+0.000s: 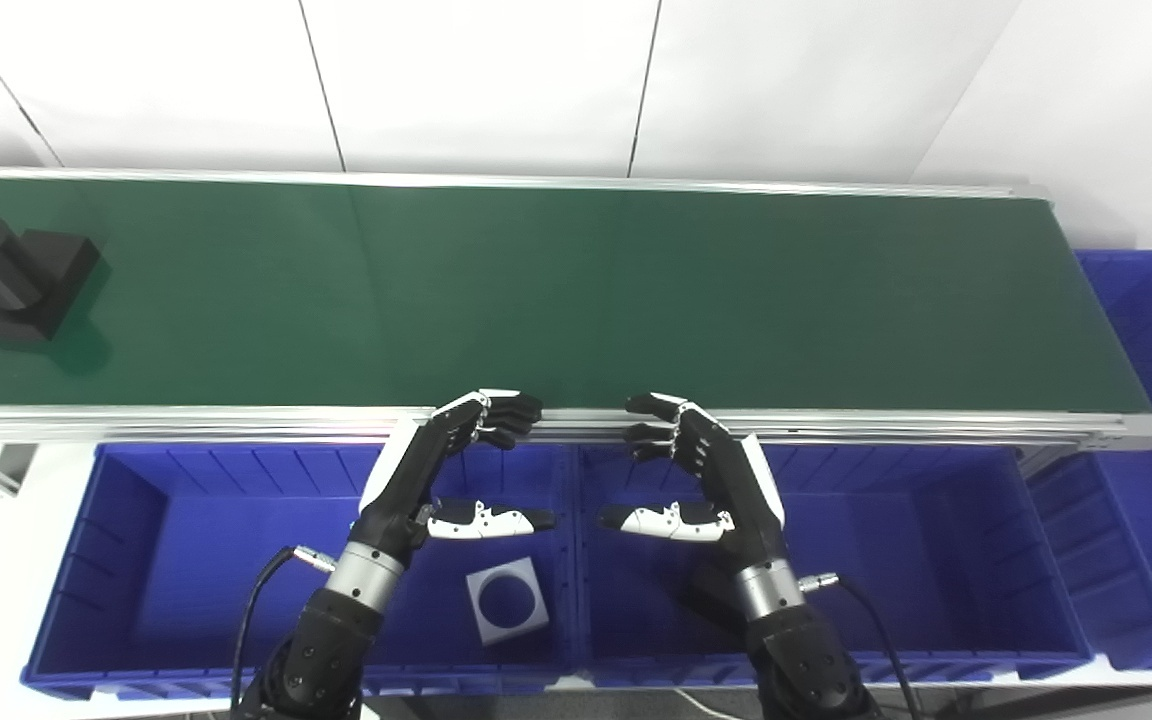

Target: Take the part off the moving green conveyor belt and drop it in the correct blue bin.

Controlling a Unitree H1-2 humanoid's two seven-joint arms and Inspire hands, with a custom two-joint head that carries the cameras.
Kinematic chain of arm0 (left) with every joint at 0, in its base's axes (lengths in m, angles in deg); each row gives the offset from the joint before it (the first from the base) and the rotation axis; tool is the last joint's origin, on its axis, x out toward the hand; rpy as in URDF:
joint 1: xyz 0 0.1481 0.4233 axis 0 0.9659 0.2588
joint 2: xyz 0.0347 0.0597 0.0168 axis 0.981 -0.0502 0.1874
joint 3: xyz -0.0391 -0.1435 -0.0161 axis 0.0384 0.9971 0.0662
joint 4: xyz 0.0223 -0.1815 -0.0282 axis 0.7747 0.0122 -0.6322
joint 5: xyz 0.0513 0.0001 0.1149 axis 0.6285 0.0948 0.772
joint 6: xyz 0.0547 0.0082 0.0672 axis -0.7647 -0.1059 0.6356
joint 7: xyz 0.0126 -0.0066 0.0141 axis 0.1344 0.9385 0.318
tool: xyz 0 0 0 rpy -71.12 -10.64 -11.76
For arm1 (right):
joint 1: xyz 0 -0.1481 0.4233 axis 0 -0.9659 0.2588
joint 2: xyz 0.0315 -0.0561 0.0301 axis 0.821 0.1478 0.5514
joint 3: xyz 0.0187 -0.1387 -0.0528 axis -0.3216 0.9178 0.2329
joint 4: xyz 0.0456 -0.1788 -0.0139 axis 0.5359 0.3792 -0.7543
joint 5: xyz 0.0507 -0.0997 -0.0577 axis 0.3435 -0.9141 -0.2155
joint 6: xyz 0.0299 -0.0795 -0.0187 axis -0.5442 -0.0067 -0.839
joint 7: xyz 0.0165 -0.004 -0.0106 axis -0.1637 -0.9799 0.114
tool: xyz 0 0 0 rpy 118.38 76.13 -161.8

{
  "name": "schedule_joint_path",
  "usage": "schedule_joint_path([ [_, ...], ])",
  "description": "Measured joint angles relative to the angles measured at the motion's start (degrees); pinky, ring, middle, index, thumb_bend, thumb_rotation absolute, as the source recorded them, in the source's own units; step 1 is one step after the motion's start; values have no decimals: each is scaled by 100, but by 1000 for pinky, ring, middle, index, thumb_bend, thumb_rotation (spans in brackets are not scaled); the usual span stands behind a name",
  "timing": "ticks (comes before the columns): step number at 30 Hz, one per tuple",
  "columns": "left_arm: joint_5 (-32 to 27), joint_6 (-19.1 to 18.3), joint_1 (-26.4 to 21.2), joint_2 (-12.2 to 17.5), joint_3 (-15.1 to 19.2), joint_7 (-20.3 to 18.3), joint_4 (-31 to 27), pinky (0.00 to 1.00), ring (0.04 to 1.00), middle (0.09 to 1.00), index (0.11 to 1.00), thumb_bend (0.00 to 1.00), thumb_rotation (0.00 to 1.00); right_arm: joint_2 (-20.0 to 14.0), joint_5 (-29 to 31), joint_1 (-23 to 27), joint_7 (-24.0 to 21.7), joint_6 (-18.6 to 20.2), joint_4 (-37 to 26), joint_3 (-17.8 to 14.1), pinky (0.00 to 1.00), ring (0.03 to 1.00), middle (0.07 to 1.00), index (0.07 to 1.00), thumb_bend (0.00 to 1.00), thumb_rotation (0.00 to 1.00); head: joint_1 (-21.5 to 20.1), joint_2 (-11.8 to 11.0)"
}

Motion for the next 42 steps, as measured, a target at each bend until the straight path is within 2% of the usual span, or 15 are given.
schedule_joint_path([
  [30, -37, 1, 0, 66, -2, -20, 5, 619, 679, 703, 692, 667, 0, 80, -126, 6, -4, 0, 1, -15, 578, 666, 767, 699, 799, 63, -53, -26],
  [42, -35, 1, 0, 67, -9, -20, 13, 619, 679, 703, 692, 664, 0, 82, -128, 5, -2, 0, 9, -16, 575, 666, 768, 701, 793, 39, -53, -44],
])
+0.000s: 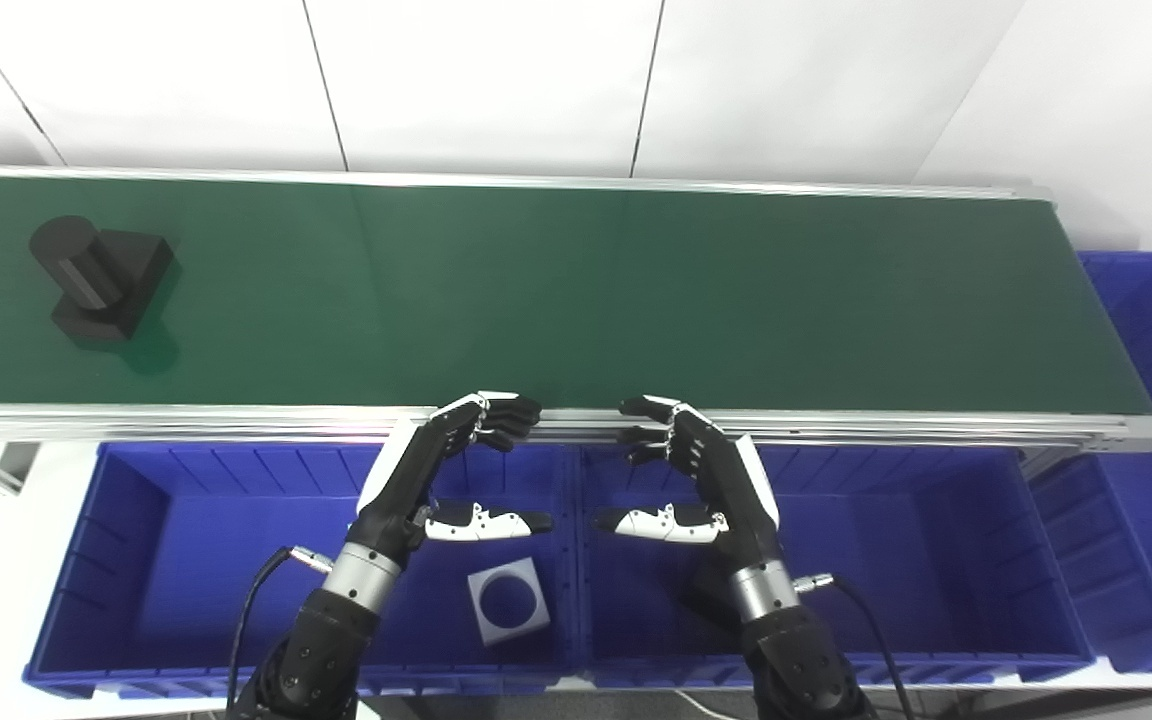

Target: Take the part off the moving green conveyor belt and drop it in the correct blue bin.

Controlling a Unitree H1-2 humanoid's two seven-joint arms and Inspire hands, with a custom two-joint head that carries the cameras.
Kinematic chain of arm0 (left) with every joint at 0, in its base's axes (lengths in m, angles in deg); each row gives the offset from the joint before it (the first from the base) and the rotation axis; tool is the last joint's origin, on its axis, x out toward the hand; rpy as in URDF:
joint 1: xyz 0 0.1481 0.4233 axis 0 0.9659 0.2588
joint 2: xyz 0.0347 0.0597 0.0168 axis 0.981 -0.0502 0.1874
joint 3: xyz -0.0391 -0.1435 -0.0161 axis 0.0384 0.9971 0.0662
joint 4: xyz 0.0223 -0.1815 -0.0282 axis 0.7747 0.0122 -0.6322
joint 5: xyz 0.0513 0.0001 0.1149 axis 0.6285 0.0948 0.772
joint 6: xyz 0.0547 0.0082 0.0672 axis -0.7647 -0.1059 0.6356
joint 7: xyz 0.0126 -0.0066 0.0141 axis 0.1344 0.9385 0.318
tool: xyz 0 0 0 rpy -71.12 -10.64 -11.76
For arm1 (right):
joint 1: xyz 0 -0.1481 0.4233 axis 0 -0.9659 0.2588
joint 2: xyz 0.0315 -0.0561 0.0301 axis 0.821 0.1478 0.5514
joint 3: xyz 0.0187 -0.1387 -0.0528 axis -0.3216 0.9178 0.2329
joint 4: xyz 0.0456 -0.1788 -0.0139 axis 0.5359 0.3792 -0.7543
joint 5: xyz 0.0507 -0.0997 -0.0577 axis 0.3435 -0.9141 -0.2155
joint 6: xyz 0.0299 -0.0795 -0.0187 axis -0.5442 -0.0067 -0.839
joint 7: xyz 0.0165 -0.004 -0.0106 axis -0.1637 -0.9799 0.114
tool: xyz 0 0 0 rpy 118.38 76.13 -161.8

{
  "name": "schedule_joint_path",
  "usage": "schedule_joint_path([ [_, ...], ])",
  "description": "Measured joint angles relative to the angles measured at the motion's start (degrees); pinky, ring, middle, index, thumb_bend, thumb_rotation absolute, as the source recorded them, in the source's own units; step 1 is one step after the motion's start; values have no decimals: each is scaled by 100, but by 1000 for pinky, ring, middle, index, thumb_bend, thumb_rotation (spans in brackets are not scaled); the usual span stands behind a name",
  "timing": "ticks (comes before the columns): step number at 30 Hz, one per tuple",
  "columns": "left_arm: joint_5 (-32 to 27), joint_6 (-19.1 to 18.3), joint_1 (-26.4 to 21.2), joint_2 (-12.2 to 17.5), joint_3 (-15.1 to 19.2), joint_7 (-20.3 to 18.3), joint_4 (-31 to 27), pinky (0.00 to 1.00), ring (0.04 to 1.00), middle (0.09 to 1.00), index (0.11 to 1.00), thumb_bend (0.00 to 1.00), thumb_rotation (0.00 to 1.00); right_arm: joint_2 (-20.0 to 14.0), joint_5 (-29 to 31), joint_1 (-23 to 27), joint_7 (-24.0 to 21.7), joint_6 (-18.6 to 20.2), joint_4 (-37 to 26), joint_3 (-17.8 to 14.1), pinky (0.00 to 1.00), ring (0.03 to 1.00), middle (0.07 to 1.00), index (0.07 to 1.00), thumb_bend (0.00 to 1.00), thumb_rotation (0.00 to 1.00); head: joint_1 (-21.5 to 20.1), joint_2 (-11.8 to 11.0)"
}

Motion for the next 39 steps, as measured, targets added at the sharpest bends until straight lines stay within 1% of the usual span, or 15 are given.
schedule_joint_path([
  [7, -1, 1, 0, 4, -19, 5, 14, 618, 676, 703, 694, 666, 0, 0, 0, 0, 1, 0, 11, 0, 578, 666, 766, 698, 796, 51, 26, -62],
  [10, 4, 4, -2, 11, -62, 18, 96, 614, 673, 704, 698, 667, 0, 0, 3, -1, 3, 0, 52, 0, 579, 669, 766, 696, 795, 51, 114, -184],
  [13, 22, 4, -4, 58, -162, 97, 164, 611, 671, 702, 696, 670, 0, -1, 11, 0, 3, 0, 112, 0, 579, 671, 768, 697, 794, 57, 158, -386],
  [14, 24, 5, -8, 76, -197, 135, 174, 610, 669, 698, 692, 672, 0, -1, 10, 2, 4, 0, 149, 0, 578, 671, 768, 697, 798, 71, 202, -491],
  [16, 27, 7, -28, 103, -275, 244, 261, 606, 667, 696, 689, 673, 0, -2, 9, 11, 17, 0, 263, 1, 576, 670, 769, 698, 799, 76, 202, -492],
  [17, 27, 8, -39, 111, -308, 293, 314, 603, 666, 695, 687, 673, 0, -3, 8, 7, 23, 0, 304, 3, 577, 671, 770, 699, 798, 76, 280, -640],
  [18, 27, 7, -42, 125, -353, 355, 367, 599, 664, 694, 685, 674, 0, -4, 10, 5, 24, 0, 330, 5, 581, 673, 770, 701, 796, 72, 281, -642],
  [21, 26, 10, -63, 182, -532, 534, 473, 587, 660, 691, 681, 683, 0, -8, 43, 37, 22, -45, 433, 2, 594, 679, 772, 708, 794, 74, 492, -957],
  [22, 27, 9, -91, 198, -604, 596, 534, 584, 657, 688, 679, 688, 0, -12, 78, 53, 21, -59, 471, -3, 596, 681, 774, 709, 793, 75, 492, -958],
  [23, 27, 10, -103, 207, -641, 656, 578, 581, 656, 686, 678, 691, 0, -17, 123, 70, 15, -64, 498, -10, 595, 681, 775, 709, 793, 74, 579, -1062],
  [25, 36, 10, -142, 238, -736, 785, 646, 578, 652, 684, 676, 699, 0, -21, 165, 90, -25, -89, 549, -25, 584, 679, 776, 710, 790, 70, 580, -1063],
  [29, 131, 10, -226, 311, -936, 1010, 782, 564, 646, 678, 670, 721, 0, -44, 195, 141, -82, -161, 648, -56, 581, 683, 774, 704, 789, 41, 764, -1335],
  [33, 131, 10, -288, 312, -1097, 1172, 978, 561, 639, 670, 662, 740, 0, -43, 255, 201, -186, -163, 752, -140, 571, 681, 773, 703, 792, 30, 931, -1450],
  [36, 126, 10, -342, 312, -1198, 1271, 1078, 562, 634, 663, 656, 756, 0, -43, 291, 254, -283, -183, 839, -214, 555, 683, 774, 704, 794, 40, 975, -1459],
  [39, 124, 10, -396, 313, -1243, 1345, 1129, 563, 633, 662, 656, 765, 0, -40, 337, 272, -413, -183, 862, -282, 559, 691, 782, 702, 791, 38, 1019, -1406],
])
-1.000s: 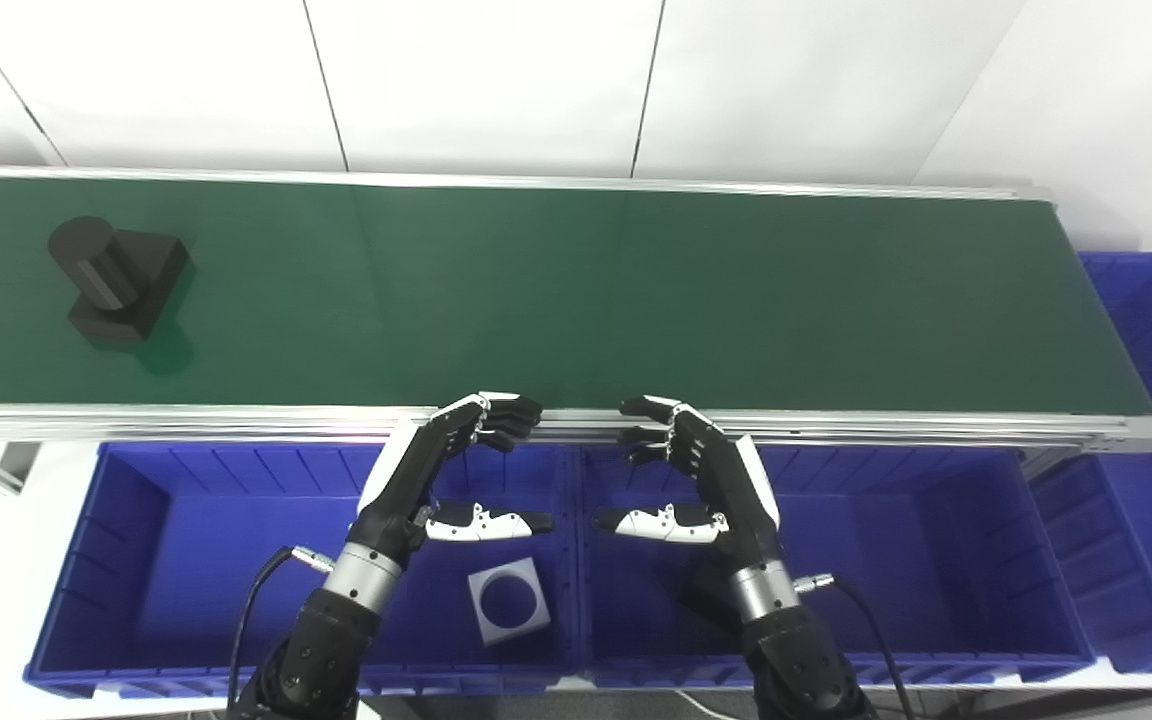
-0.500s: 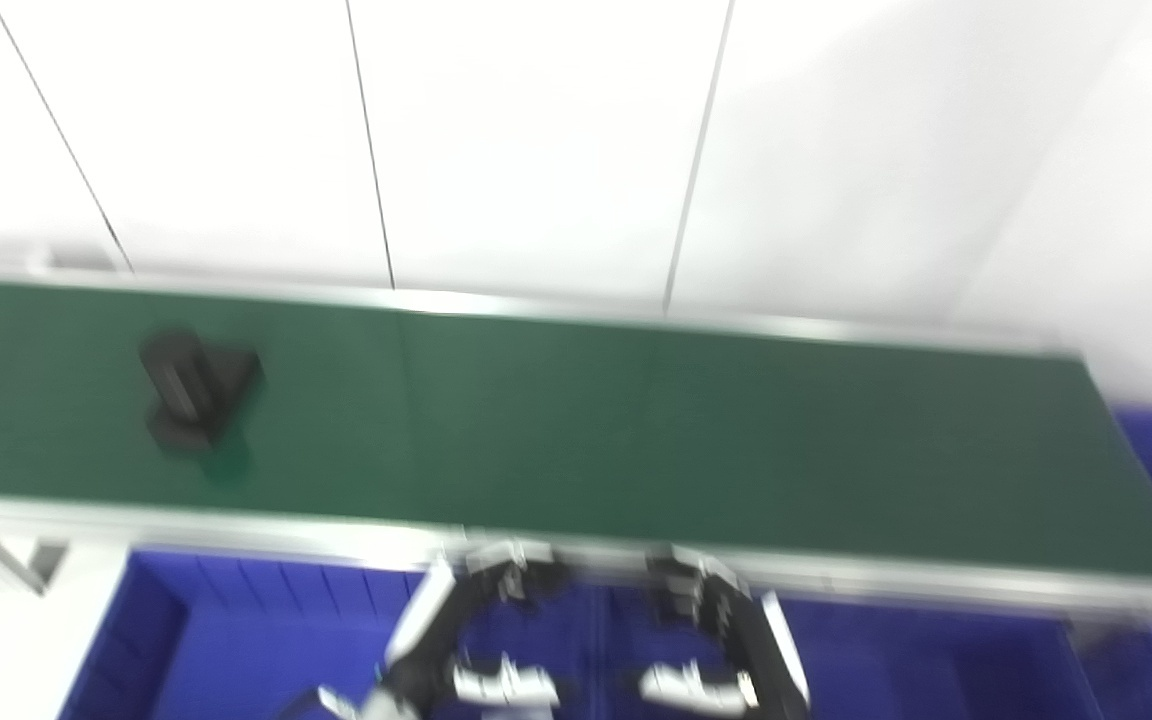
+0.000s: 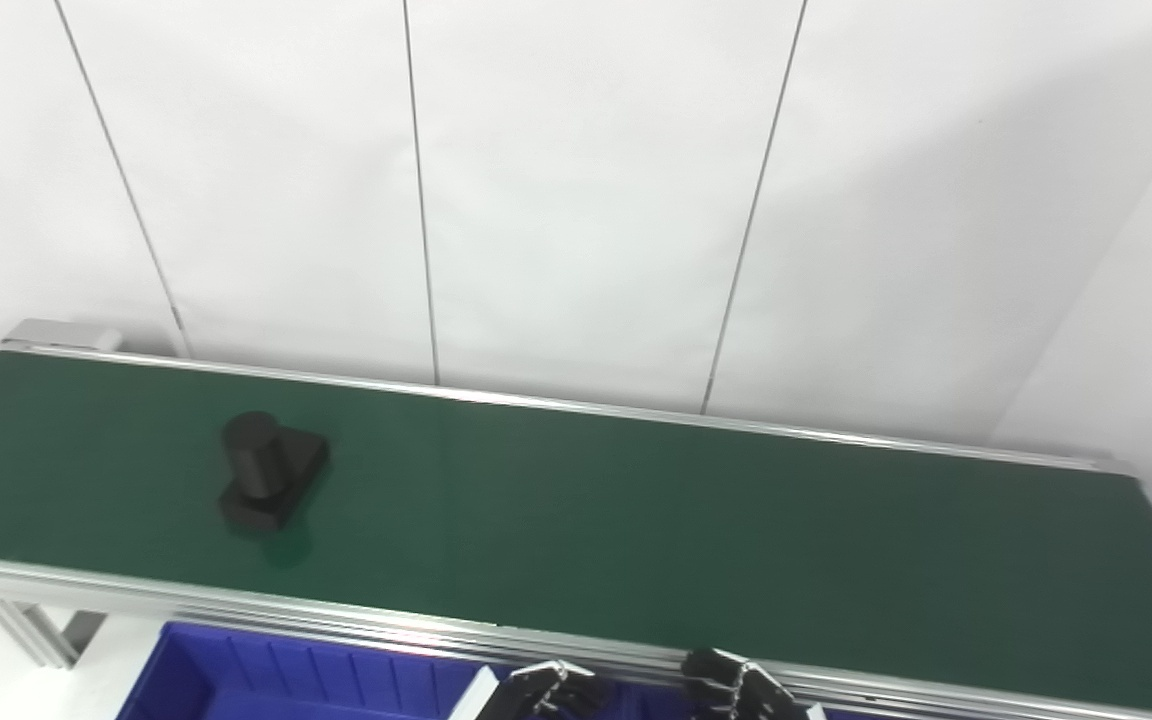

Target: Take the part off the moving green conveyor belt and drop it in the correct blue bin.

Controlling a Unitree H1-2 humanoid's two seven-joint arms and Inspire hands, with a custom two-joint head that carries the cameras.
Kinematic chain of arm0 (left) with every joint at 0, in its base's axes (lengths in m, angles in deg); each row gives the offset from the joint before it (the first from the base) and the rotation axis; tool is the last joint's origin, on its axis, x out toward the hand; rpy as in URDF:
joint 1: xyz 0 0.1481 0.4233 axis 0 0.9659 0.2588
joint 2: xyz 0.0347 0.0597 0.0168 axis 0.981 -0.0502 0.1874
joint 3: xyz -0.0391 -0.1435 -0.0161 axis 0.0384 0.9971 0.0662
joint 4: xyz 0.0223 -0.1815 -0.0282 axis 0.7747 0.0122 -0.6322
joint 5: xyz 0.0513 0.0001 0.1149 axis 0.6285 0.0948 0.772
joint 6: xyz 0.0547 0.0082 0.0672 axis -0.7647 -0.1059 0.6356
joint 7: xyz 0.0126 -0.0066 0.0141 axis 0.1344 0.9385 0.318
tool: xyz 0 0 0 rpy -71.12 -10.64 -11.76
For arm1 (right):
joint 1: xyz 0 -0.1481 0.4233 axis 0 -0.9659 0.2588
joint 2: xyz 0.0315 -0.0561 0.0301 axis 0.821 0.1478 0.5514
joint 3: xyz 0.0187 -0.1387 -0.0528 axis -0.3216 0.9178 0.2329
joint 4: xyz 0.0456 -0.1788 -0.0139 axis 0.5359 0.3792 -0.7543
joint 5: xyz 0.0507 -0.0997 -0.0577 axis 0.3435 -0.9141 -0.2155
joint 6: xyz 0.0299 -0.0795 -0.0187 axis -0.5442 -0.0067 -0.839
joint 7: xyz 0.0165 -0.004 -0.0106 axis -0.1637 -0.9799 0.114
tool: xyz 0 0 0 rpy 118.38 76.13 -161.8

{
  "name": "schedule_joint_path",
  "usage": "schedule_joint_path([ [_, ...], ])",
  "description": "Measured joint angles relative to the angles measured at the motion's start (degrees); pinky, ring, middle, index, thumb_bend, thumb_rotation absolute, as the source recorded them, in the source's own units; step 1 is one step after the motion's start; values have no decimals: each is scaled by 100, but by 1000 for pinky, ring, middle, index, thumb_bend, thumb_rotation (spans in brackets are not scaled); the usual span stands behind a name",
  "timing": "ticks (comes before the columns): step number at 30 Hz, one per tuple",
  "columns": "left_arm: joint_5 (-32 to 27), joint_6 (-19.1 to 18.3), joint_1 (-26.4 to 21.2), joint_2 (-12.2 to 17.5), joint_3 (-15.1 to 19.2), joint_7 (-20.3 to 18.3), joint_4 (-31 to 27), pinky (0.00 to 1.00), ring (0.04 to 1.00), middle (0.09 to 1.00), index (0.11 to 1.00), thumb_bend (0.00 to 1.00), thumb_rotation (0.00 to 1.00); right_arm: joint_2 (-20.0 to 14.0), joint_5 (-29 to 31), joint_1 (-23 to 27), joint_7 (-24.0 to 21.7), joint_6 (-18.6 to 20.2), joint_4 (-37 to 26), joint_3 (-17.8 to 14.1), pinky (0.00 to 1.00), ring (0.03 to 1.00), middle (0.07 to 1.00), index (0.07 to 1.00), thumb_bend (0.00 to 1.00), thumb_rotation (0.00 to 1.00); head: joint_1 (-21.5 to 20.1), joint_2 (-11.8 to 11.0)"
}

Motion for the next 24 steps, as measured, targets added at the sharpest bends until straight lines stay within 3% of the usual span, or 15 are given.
schedule_joint_path([
  [16, -1, 0, -16, -17, -85, 128, -32, 580, 642, 672, 664, 766, 0, 0, -60, -251, -180, 15, -438, -131, 576, 684, 799, 724, 731, 19, 369, 211],
  [20, 3, 0, -19, -80, -124, 129, -29, 594, 651, 680, 670, 757, 0, 15, 206, -277, -469, 23, -849, -318, 596, 694, 805, 740, 714, 11, 781, 281],
  [24, 76, 0, -18, -210, -127, 143, -18, 596, 657, 686, 673, 748, 0, 85, 372, -212, -766, 23, -881, -503, 607, 707, 816, 747, 704, 37, 896, 308],
])
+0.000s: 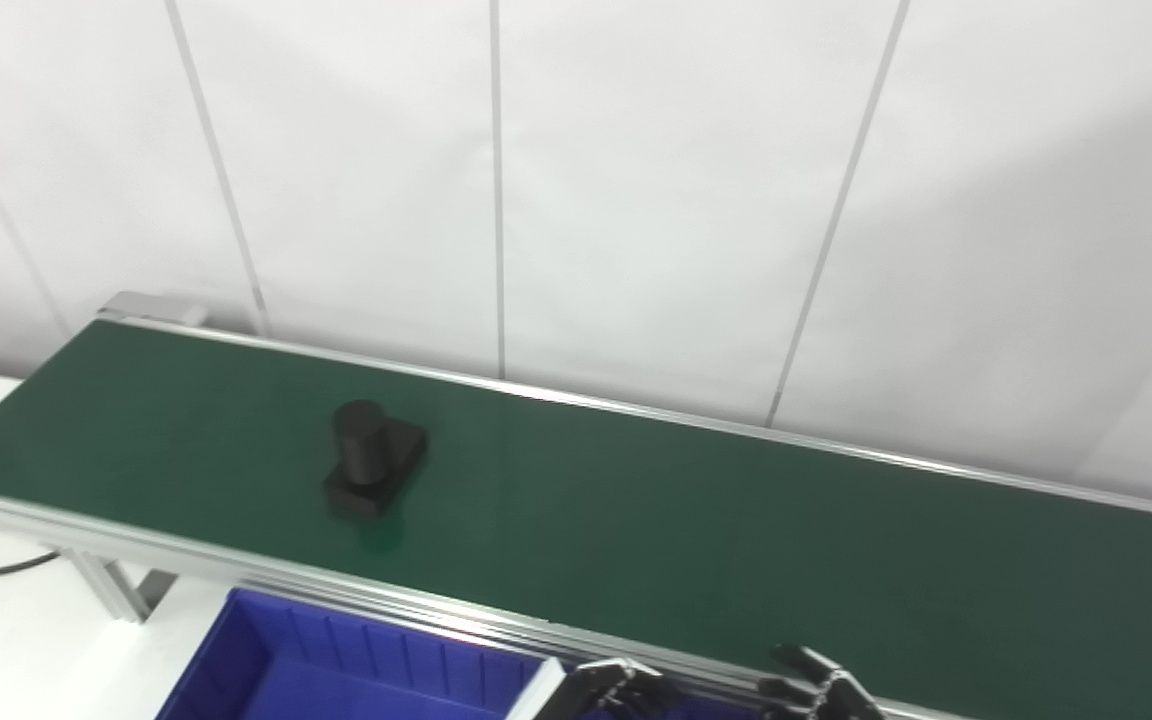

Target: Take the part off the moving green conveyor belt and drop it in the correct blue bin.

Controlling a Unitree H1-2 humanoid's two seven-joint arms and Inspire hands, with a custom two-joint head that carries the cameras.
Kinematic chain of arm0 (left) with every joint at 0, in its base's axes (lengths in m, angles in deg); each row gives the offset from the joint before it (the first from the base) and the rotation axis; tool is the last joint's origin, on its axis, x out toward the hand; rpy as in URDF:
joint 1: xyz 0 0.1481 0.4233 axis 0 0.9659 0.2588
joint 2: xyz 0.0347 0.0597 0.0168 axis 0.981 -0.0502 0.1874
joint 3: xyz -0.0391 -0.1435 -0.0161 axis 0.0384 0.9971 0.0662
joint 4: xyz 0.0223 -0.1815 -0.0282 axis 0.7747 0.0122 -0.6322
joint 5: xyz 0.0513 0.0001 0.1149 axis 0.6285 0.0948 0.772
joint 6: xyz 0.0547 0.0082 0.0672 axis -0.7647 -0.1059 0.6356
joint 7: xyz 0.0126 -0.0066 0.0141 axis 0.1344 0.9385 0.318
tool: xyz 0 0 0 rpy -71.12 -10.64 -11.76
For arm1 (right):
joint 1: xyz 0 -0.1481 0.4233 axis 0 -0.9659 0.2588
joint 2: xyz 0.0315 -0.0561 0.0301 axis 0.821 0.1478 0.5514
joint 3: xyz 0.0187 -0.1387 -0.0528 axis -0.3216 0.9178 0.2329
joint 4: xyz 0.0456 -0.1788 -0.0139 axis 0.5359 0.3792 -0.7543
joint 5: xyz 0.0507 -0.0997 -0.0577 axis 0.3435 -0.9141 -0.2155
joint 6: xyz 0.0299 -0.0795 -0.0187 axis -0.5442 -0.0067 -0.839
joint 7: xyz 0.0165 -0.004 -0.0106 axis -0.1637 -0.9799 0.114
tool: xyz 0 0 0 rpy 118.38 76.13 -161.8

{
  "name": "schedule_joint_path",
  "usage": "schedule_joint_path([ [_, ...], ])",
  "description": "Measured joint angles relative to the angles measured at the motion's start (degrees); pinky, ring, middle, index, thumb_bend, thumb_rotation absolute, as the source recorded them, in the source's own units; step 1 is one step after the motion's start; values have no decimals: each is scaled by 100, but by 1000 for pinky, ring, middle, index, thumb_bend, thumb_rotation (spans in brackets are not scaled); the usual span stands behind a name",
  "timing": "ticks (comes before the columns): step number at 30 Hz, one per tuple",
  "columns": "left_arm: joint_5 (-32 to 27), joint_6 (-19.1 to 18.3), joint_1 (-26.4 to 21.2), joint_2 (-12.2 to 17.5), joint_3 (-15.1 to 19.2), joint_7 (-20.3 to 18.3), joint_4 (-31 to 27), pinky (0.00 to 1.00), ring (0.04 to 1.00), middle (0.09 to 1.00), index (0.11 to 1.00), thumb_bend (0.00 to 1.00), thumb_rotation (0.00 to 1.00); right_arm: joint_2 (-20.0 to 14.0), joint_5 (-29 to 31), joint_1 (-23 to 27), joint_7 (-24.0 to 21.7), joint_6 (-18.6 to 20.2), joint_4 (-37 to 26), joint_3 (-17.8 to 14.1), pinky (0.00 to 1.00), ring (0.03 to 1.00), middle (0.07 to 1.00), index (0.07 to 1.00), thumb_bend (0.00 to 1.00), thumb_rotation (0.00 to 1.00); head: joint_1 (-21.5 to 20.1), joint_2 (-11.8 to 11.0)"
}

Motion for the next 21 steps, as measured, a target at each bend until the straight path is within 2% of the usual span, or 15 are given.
schedule_joint_path([
  [5, 57, 0, -14, -79, -30, 70, 61, 600, 664, 692, 686, 722, 0, 67, -25, 63, -176, 0, 19, -121, 632, 721, 825, 757, 660, 27, 176, 44],
  [9, 58, 0, -47, -85, -86, 94, 118, 596, 664, 694, 690, 710, 0, 116, 3, 97, -391, 0, 69, -250, 633, 727, 829, 758, 641, 11, 89, 61],
  [16, 47, 0, -76, -84, -116, 112, 155, 602, 669, 699, 690, 687, 0, 193, -10, 158, -523, 0, 67, -384, 633, 704, 805, 743, 697, 36, -131, 44],
  [21, 43, 0, -89, -81, -133, 152, 221, 601, 667, 695, 688, 693, 0, 294, 189, 336, -652, 0, 65, -626, 630, 714, 791, 742, 747, 86, -185, 26],
])
